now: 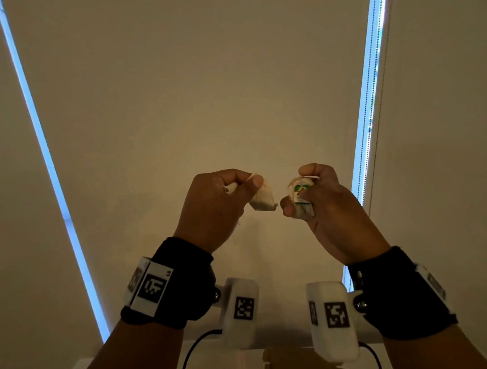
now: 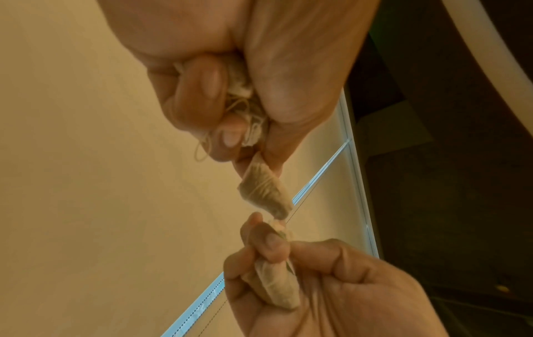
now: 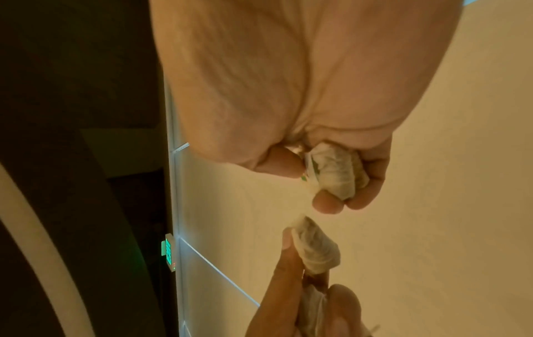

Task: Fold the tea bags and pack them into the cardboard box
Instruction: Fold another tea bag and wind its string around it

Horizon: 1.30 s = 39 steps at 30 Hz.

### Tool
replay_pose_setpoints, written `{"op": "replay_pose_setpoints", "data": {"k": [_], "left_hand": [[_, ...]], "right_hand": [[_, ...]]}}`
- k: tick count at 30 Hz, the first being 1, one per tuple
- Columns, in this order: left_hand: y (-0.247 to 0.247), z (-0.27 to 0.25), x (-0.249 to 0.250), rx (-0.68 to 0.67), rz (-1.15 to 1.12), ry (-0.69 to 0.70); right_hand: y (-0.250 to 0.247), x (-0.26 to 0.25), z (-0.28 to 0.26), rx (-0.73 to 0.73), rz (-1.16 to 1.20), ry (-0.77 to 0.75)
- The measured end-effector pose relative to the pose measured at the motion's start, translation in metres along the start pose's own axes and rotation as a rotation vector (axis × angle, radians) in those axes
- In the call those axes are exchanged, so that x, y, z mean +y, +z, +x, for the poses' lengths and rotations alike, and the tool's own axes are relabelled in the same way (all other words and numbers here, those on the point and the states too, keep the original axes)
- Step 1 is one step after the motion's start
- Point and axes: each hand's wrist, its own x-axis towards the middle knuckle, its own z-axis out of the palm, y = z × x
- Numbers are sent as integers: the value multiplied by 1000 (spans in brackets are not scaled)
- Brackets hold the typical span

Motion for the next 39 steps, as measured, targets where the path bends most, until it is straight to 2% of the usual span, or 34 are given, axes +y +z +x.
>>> {"op": "replay_pose_setpoints", "data": {"k": [2, 6, 10, 19, 24, 31, 35, 39], "left_hand": [[1, -2, 0, -1, 23, 22], [4, -2, -5, 54, 101, 66], [8, -3, -8, 82, 189, 94], [20, -9, -13, 90, 168, 167], [21, -9, -17, 149, 194, 233], [28, -12, -18, 260, 377, 421], [32, -14, -24, 269, 492, 467], [32, -15, -22, 204, 333, 452]], "right_hand": [[-1, 0, -3, -31, 14, 6], [-5, -4, -8, -149, 191, 57], [-7, -6, -12, -170, 210, 75], [-4, -3, -20, -116, 155, 62], [-6, 3, -21, -93, 204, 80], [3, 5, -23, -51, 336, 113], [5, 4, -24, -27, 386, 143], [5, 6, -24, 8, 352, 144]]}}
